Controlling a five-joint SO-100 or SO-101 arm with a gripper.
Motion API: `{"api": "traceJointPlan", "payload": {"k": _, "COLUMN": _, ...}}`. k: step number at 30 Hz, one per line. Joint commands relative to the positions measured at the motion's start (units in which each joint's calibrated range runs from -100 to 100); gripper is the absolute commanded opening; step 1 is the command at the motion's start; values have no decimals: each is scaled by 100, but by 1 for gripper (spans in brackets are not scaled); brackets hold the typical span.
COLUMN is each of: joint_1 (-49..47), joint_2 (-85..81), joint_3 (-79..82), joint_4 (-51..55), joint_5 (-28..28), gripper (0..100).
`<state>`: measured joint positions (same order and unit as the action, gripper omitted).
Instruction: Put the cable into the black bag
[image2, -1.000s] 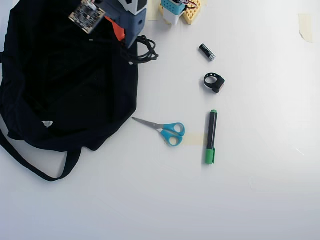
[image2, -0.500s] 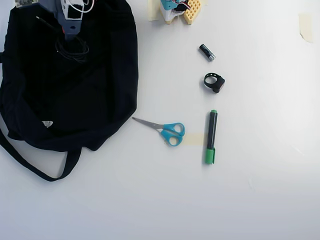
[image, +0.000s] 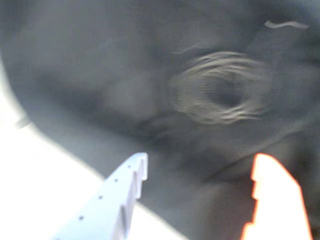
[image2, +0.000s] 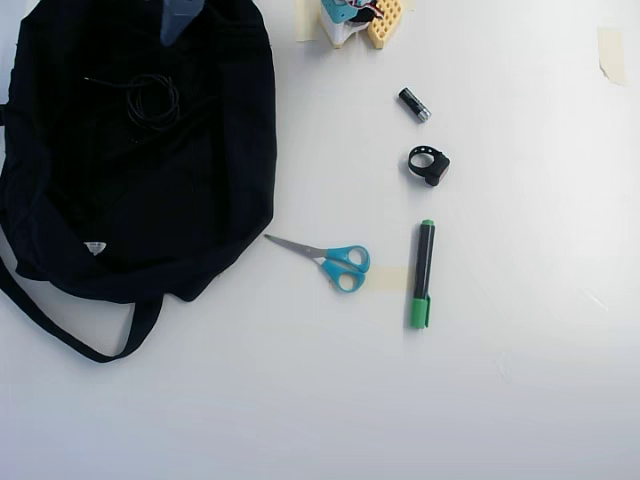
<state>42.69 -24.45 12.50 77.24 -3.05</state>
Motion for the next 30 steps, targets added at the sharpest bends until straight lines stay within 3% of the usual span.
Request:
{"api": "traceJointPlan", "payload": {"k": 1, "joint_1": -2092, "joint_2": -924, "joint_3": -37, "joint_4": 450, "joint_5": -361, "gripper": 20}}
{"api": "traceJointPlan", "payload": {"k": 3, "joint_1": -3199, "joint_2": -1057, "joint_3": -37, "joint_4": 381, "joint_5": -702, "gripper": 3}}
{"api": "traceJointPlan", "payload": {"k": 5, "joint_1": -3656, "joint_2": -1065, "joint_3": 206, "joint_4": 458, "joint_5": -1006, "gripper": 2}}
{"api": "traceJointPlan", "payload": {"k": 8, "joint_1": -4516, "joint_2": -1572, "joint_3": 457, "joint_4": 863, "joint_5": -806, "gripper": 2}}
{"api": "traceJointPlan", "payload": {"k": 14, "joint_1": -4822, "joint_2": -2767, "joint_3": 1562, "joint_4": 579, "joint_5": -796, "gripper": 2}}
{"api": "traceJointPlan", "payload": {"k": 21, "joint_1": -4979, "joint_2": -5099, "joint_3": 4572, "joint_4": -1195, "joint_5": -130, "gripper": 2}}
{"api": "traceJointPlan", "payload": {"k": 30, "joint_1": -5234, "joint_2": -7314, "joint_3": 7537, "joint_4": -1299, "joint_5": -125, "gripper": 2}}
